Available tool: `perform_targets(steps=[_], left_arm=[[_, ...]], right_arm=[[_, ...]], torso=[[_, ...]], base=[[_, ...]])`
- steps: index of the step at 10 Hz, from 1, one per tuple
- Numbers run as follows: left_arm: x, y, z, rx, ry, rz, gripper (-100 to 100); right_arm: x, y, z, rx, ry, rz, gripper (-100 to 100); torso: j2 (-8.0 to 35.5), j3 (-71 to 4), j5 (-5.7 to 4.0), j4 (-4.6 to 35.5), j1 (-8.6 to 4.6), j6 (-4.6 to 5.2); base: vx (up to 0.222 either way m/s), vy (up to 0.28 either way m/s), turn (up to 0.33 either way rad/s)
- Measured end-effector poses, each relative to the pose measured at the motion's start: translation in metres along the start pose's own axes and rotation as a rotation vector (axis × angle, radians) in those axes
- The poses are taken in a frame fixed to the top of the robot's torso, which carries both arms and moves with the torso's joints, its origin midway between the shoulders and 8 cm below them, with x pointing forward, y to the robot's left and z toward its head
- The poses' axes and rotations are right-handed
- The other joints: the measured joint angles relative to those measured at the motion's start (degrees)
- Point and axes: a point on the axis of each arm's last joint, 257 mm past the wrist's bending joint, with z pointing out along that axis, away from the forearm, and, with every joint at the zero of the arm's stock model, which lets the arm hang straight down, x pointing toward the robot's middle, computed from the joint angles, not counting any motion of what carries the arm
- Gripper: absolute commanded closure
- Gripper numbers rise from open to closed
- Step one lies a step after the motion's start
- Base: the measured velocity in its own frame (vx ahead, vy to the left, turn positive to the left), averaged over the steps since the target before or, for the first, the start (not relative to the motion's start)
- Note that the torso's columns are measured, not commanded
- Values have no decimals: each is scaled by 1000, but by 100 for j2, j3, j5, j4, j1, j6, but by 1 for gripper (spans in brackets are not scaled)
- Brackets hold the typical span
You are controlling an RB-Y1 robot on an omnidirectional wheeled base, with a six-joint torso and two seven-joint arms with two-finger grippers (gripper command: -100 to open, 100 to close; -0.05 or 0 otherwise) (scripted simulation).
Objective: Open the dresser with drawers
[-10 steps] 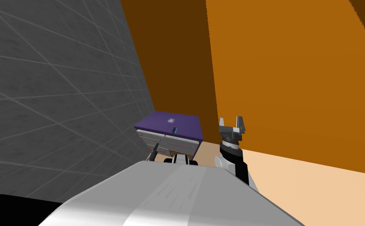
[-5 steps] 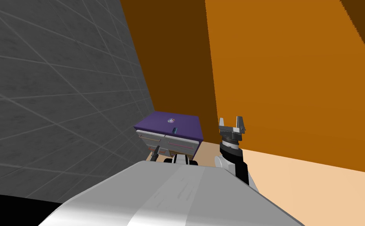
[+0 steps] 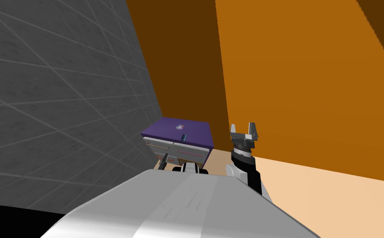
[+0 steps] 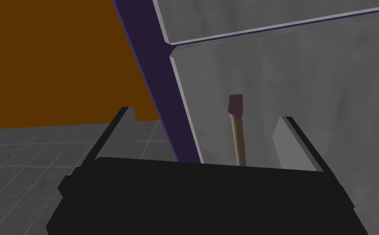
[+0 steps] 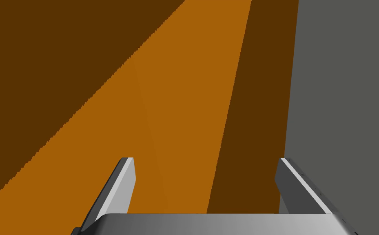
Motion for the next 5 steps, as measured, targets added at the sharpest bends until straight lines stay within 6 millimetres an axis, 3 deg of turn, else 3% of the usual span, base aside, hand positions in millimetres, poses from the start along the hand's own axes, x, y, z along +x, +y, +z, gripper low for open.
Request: perform_targets(steps=[5], left_arm=[[9, 4, -7, -10, 3, -16, -100]], right_arm=[[0, 0, 0, 0, 0, 0, 0]], torso=[[3, 2, -1, 1, -4, -1]], base=[[-1, -1, 2]])
